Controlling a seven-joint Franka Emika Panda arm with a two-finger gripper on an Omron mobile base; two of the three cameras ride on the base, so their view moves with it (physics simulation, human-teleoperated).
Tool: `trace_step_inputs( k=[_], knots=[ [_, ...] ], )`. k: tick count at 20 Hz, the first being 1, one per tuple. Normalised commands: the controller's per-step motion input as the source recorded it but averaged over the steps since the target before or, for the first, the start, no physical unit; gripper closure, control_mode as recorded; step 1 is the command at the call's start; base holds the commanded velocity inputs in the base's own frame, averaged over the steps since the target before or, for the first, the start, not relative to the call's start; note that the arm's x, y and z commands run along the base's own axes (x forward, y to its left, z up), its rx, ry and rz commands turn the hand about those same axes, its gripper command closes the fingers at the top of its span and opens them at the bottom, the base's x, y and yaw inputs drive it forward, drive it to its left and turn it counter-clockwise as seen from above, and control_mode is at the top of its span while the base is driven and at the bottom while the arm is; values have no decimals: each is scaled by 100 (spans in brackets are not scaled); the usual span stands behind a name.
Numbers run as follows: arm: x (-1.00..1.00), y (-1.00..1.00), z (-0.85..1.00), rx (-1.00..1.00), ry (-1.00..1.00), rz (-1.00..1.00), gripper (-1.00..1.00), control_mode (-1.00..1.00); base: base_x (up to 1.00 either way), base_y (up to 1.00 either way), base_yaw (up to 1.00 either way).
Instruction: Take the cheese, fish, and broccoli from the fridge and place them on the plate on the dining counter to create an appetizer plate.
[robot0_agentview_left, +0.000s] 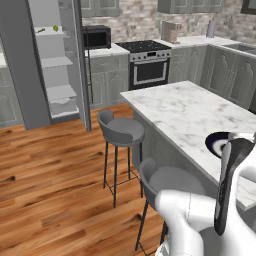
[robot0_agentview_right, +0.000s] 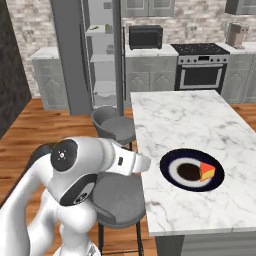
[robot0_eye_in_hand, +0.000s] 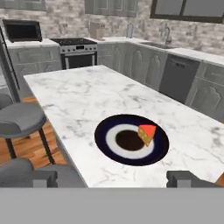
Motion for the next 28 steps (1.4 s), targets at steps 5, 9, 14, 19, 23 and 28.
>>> trace_step_inputs(
  k=[5,9,14,19,23,28],
  knots=[
    [-41,77,100,14,0,10,-100,-100,0,0,0],
    [-39,95,91,15,9,14,-100,-100,0,0,0],
    [-30,75,21,9,19,27,-100,-100,0,0,0],
    [-5,43,-8,0,5,28,-100,-100,0,0,0],
    [5,6,-41,0,7,32,-100,-100,0,0,0],
    [2,0,-23,0,-1,13,-100,-100,0,0,0]
  ],
)
